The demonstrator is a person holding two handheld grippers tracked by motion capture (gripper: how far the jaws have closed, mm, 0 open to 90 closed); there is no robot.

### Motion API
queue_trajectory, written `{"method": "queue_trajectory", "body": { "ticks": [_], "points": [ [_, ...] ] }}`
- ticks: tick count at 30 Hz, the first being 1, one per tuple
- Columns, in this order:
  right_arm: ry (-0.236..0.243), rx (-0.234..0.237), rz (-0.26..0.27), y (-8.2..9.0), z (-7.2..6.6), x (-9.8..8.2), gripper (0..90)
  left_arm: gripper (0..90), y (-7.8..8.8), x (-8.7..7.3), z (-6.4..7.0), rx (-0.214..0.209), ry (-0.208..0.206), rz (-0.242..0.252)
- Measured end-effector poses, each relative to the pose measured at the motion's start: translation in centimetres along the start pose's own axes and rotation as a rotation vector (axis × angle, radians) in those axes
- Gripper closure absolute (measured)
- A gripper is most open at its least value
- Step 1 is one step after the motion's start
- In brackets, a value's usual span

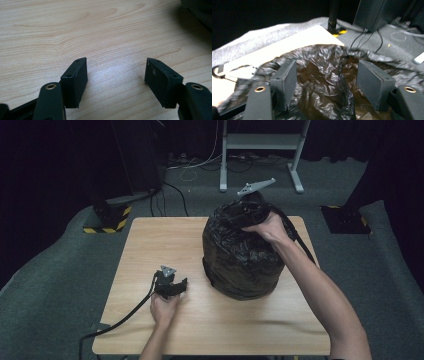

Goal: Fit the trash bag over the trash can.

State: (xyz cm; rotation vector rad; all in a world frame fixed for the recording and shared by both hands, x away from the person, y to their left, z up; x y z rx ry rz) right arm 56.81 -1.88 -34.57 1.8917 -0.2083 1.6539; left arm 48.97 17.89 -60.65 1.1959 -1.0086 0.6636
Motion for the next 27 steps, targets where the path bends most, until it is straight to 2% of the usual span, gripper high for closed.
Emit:
{"method": "queue_trajectory", "body": {
  "ticks": [4, 8, 10, 13, 15, 16, 18, 20, 21, 22, 24, 27],
  "points": [
    [-0.003, 0.011, -0.083, -1.4, 0.6, -1.7, 32.4, 34.9, 0.0, 0.0, 0.0, 0.0, 0.001, 0.0],
    [0.044, -0.017, -0.193, -2.3, 1.4, -3.9, 30.4, 34.9, 0.0, 0.0, 0.0, 0.0, 0.001, 0.001],
    [0.05, -0.018, -0.228, -2.6, 1.5, -4.6, 30.5, 35.0, 0.0, 0.0, 0.0, 0.001, 0.002, 0.001],
    [0.036, -0.016, -0.292, -2.8, 1.6, -5.5, 29.9, 35.0, 0.0, 0.0, 0.0, 0.001, 0.002, 0.002],
    [0.048, -0.013, -0.306, -2.9, 1.5, -5.6, 29.1, 35.0, 0.0, 0.0, 0.0, -0.001, -0.001, -0.001],
    [0.049, -0.013, -0.287, -2.8, 1.4, -5.2, 29.2, 35.0, 0.0, 0.0, 0.0, -0.001, -0.001, -0.001],
    [0.055, -0.034, -0.214, -2.3, 1.3, -3.7, 28.2, 35.1, 0.0, 0.0, 0.0, 0.0, -0.002, -0.001],
    [0.013, -0.039, -0.13, -1.4, 1.1, -1.8, 24.8, 35.0, 0.0, 0.0, 0.0, 0.001, 0.0, 0.001],
    [0.015, -0.06, -0.085, -0.8, 1.2, -0.8, 25.5, 35.0, 0.0, 0.0, 0.0, 0.001, 0.0, 0.001],
    [0.029, -0.061, -0.038, 0.0, 1.2, 0.1, 25.7, 35.0, 0.0, 0.0, 0.0, 0.0, -0.003, -0.003],
    [0.037, -0.078, 0.027, 1.7, 1.2, 1.7, 24.7, 35.0, 0.0, 0.0, 0.0, -0.001, -0.004, -0.002],
    [-0.011, -0.058, 0.114, 4.5, 0.7, 3.1, 24.0, 34.7, 0.0, 0.0, 0.0, -0.002, -0.006, -0.003]
  ]
}}
Point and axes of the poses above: each handheld gripper's, and its own axes: y roughly backward along the jaws, x roughly out of its top, z roughly to its right, the point moved 10 cm from there along -y, roughly forward along the jaws, and after that the axes turned 15 degrees about z, right-handed, at the moved point
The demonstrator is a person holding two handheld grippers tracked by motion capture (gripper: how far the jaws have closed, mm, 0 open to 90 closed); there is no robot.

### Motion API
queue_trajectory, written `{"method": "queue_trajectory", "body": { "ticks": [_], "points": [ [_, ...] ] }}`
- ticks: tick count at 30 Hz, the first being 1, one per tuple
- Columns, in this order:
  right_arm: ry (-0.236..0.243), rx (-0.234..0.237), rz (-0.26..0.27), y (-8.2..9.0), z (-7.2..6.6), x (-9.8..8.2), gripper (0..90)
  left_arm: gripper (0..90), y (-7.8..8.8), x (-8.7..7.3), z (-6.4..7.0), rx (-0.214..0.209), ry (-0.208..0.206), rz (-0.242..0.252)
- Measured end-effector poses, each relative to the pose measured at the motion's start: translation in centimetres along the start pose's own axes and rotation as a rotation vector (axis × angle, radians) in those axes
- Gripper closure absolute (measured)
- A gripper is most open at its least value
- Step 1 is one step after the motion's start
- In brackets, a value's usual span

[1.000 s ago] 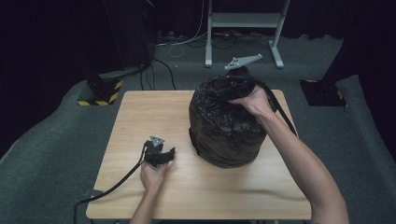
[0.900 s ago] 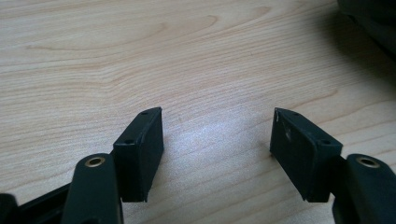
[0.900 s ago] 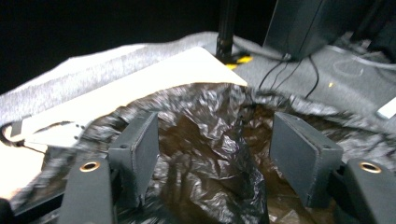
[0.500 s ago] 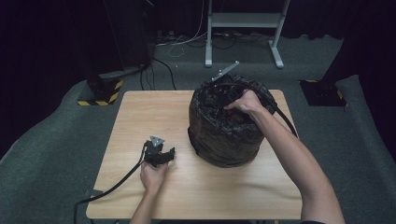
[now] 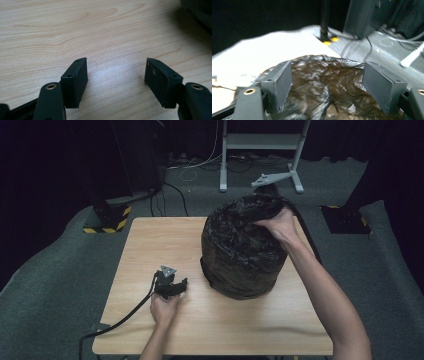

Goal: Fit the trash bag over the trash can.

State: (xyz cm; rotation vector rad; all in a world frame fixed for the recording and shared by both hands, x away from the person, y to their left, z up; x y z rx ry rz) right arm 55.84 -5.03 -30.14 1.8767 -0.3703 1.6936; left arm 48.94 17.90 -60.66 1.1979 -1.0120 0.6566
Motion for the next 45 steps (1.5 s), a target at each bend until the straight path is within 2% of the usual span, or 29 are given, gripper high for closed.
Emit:
{"method": "queue_trajectory", "body": {
  "ticks": [4, 7, 11, 14, 17, 19, 22, 27, 32, 37, 41, 44, 45],
  "points": [
    [-0.023, -0.054, 0.085, 4.4, 0.6, 0.4, 24.4, 34.5, 0.0, 0.0, 0.0, -0.001, -0.001, -0.001],
    [-0.049, -0.111, 0.139, 8.0, 1.4, -0.6, 24.9, 34.4, 0.0, 0.0, 0.0, -0.001, -0.002, -0.002],
    [-0.061, -0.221, 0.196, 12.8, 3.0, -3.2, 25.9, 34.4, 0.0, 0.0, 0.0, 0.001, -0.005, -0.001],
    [-0.067, -0.283, 0.232, 15.3, 4.0, -5.0, 27.4, 34.4, 0.0, 0.0, 0.0, 0.003, -0.004, -0.001],
    [-0.083, -0.35, 0.237, 16.9, 5.0, -7.8, 28.7, 34.4, 0.0, 0.0, 0.0, 0.006, -0.005, -0.002],
    [-0.106, -0.38, 0.219, 17.2, 5.6, -10.5, 28.9, 34.4, 0.0, 0.0, 0.0, 0.008, -0.005, -0.002],
    [-0.15, -0.419, 0.165, 16.5, 6.6, -15.3, 29.3, 34.3, 0.0, 0.0, 0.0, 0.008, -0.005, -0.003],
    [-0.217, -0.455, 0.125, 15.4, 7.7, -20.5, 29.9, 34.0, 0.0, -0.1, 0.1, 0.009, -0.006, -0.003],
    [-0.218, -0.477, 0.043, 13.6, 8.0, -25.2, 30.4, 34.0, 0.0, -0.1, 0.1, 0.012, -0.006, -0.003],
    [-0.234, -0.502, -0.011, 12.0, 8.4, -28.9, 30.7, 33.9, 0.1, -0.1, 0.1, 0.014, -0.006, -0.003],
    [-0.223, -0.527, -0.072, 11.2, 9.0, -31.3, 30.7, 33.9, 0.1, -0.1, 0.0, 0.015, -0.007, -0.003],
    [-0.216, -0.537, -0.115, 10.8, 9.3, -32.6, 31.0, 33.9, 0.1, -0.1, 0.0, 0.015, -0.006, -0.003],
    [-0.228, -0.533, -0.138, 10.7, 9.3, -32.8, 30.3, 33.8, 0.1, -0.1, 0.0, 0.015, -0.007, -0.003]
  ]
}}
Point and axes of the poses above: each handheld gripper's, and its own axes: y roughly backward along the jaws, x roughly out of its top, z roughly to its right, the point moved 10 cm from there along -y, roughly forward along the jaws, and after that the axes turned 15 degrees about z, right-handed, at the moved point
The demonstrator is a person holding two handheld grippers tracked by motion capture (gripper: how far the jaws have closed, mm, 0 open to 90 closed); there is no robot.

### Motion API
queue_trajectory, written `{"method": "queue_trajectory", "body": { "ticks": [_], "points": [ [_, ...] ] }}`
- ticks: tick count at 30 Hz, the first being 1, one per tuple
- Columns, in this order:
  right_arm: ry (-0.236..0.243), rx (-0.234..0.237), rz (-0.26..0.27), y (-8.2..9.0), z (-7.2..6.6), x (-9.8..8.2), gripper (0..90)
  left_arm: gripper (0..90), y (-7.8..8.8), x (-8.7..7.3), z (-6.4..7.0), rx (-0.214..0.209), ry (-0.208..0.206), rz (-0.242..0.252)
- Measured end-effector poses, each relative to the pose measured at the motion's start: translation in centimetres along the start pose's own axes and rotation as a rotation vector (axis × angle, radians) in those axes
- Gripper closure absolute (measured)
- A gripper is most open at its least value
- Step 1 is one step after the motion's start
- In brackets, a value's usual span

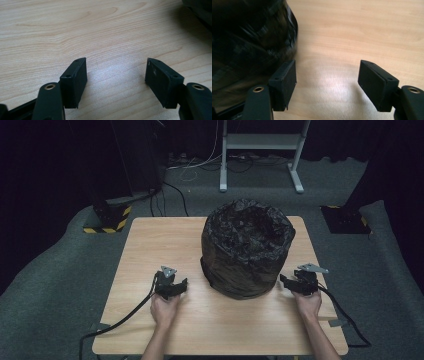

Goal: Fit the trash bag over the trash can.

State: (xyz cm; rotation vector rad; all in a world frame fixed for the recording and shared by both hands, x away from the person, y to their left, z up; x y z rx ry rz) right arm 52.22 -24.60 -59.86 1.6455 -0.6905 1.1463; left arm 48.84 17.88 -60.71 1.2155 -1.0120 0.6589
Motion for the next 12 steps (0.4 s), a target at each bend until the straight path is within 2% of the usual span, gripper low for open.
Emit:
{"method": "queue_trajectory", "body": {
  "ticks": [2, 4, 6, 12],
  "points": [
    [0.021, -0.009, 0.006, -0.12, 0.08, 0.13, 31.2, 33.8, 0.0, 0.0, 0.0, 0.0, 0.0, 0.0],
    [0.049, -0.026, -0.052, -0.49, 0.37, -0.38, 29.3, 33.8, 0.0, 0.0, 0.0, 0.0, 0.0, 0.0],
    [0.078, -0.036, -0.063, -0.64, 0.4, -0.43, 28.9, 33.8, 0.01, -0.01, 0.0, 0.0, 0.0, 0.0],
    [0.079, -0.037, -0.063, -0.66, 0.46, -0.42, 28.8, 33.5, 0.01, -0.01, 0.01, 0.0, 0.0, -0.001]
  ]
}}
Point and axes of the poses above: each handheld gripper's, and its own axes: y roughly backward along the jaws, x roughly out of its top, z roughly to its right, the point moved 10 cm from there along -y, roughly forward along the jaws, and after that the axes turned 15 degrees about z, right-handed, at the moved point
